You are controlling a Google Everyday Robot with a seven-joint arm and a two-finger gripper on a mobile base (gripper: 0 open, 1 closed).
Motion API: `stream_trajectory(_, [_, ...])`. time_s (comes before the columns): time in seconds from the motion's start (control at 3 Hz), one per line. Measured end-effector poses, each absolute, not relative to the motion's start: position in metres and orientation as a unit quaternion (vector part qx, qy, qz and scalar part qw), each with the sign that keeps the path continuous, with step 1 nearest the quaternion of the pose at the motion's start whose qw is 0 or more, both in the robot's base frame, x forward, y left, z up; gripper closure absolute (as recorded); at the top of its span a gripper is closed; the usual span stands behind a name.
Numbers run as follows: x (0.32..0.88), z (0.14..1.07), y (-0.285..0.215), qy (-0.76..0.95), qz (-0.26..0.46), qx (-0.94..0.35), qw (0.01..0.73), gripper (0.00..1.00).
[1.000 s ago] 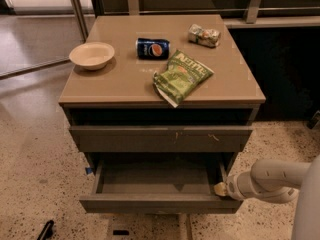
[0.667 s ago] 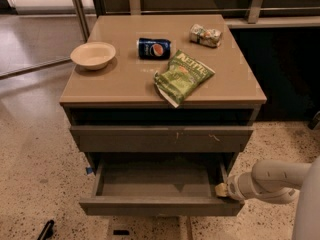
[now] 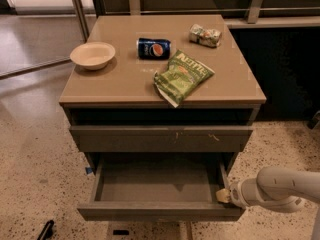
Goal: Open middle drawer
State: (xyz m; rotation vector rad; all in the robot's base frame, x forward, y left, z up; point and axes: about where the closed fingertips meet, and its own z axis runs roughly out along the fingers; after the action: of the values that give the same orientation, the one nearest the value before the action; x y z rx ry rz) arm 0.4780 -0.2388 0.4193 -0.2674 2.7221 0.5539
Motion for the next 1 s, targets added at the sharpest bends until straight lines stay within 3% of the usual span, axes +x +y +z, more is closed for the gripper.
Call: stream_trajectory(1.0, [0.457, 0.404, -0.223, 0.96, 0.213, -0.11, 0.147, 1.0])
